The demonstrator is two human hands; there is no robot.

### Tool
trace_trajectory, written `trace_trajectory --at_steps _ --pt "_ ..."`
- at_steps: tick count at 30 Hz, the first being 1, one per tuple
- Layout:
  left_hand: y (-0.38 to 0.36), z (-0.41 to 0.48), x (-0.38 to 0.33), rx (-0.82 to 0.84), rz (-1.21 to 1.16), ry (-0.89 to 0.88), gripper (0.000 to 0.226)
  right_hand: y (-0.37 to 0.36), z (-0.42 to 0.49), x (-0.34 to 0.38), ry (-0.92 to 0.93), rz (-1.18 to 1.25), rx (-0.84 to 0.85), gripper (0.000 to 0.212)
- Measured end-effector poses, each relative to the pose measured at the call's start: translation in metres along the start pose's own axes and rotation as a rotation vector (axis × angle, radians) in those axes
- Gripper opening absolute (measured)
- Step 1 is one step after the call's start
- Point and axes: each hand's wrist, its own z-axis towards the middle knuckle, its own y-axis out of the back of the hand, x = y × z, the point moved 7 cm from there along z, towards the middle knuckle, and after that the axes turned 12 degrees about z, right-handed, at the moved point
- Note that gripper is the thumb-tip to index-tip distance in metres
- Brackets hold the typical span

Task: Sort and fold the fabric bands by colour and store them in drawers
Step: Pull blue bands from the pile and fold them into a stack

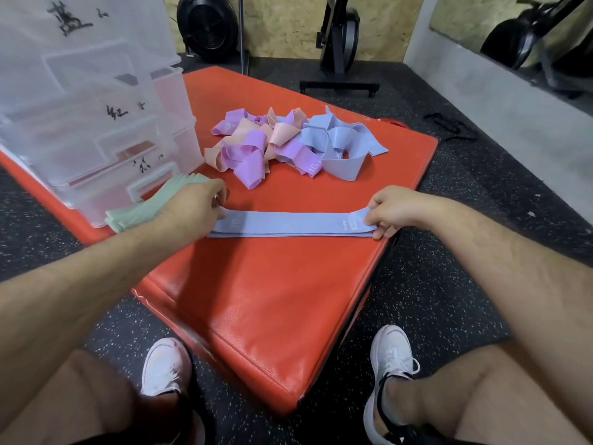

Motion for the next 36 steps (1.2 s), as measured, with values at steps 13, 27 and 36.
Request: trace_trajectory --at_steps 13,27,36 --pt "-0.023 0.002 -0.001 0.113 0.086 -0.061 0.007 -0.006 -0.005 0.009 0.106 -0.278 -0.115 0.016" --pt "0.007 0.024 -0.049 -0.077 0.055 -0.133 0.015 0.004 -0.004 0.047 0.31 -0.365 -0.29 0.012" --pt "-0.001 0.071 -0.114 -0.104 -0.088 -0.226 0.017 -0.003 0.041 0.081 0.407 -0.308 -0.264 0.021"
